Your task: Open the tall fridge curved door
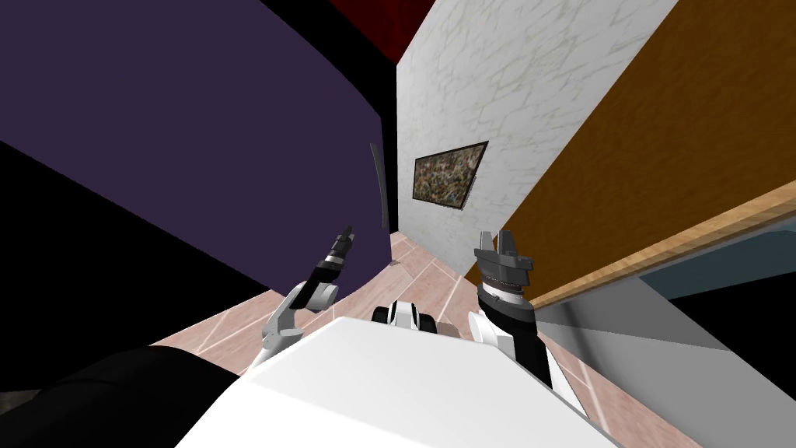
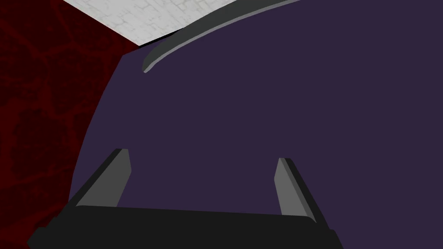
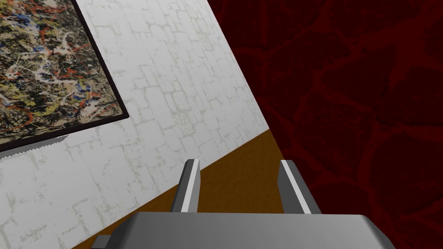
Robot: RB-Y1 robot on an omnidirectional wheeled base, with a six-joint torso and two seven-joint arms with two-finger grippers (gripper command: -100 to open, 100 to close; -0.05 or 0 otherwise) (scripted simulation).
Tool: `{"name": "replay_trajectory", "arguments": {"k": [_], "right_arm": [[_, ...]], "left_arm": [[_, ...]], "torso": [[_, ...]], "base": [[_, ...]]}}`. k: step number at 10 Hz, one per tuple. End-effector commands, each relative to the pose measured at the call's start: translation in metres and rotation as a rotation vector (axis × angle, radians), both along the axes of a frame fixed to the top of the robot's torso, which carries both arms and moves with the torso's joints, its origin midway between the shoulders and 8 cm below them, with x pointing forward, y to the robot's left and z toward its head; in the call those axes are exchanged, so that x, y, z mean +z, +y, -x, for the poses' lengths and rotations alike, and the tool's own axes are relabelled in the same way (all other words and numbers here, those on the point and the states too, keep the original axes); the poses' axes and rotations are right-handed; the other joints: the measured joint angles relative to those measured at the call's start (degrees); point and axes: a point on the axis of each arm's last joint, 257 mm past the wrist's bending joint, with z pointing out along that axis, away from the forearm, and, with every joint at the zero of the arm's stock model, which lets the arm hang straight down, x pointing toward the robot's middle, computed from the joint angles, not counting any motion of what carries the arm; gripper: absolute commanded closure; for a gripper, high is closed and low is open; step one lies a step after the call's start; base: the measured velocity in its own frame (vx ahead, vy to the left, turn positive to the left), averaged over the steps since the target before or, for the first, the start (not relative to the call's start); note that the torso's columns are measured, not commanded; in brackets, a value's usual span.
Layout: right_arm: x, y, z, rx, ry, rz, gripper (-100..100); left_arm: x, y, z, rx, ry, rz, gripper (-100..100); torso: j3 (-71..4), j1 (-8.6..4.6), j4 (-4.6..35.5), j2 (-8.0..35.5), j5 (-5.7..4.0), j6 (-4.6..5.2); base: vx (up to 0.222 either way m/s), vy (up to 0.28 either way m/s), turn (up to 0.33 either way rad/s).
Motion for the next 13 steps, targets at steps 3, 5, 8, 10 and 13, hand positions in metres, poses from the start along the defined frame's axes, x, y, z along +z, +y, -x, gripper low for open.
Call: {"name": "replay_trajectory", "arguments": {"k": [3,5,8,10,13], "right_arm": [[0.000,0.000,0.000,0.000,0.000,0.000,0],[0.000,0.000,0.000,0.000,0.000,0.000,0],[0.000,0.000,0.000,0.000,0.000,0.000,0],[0.000,0.000,0.000,0.000,0.000,0.000,0],[0.000,0.000,0.000,0.000,0.000,0.000,0]], "left_arm": [[-0.025,0.032,-0.026,0.036,0.133,-0.053,-100],[-0.034,0.048,-0.037,0.056,0.195,-0.080,-100],[-0.045,0.067,-0.047,0.084,0.272,-0.111,-100],[-0.045,0.083,-0.055,0.105,0.311,-0.135,-100],[-0.052,0.104,-0.063,0.138,0.382,-0.158,-100]], "torso": [[0.01,0.00,0.00,0.02,0.00,-0.03],[-0.01,-0.01,-0.01,-0.01,0.00,-0.03],[-0.01,0.02,0.00,-0.02,0.01,0.00],[0.05,-0.04,0.02,0.08,-0.01,-0.03],[-0.05,0.01,-0.02,-0.08,0.00,0.02]], "base": [[0.038,0.005,-0.106],[0.041,0.005,-0.094],[0.040,0.013,-0.092],[0.019,0.004,-0.081],[0.038,0.009,-0.100]]}}
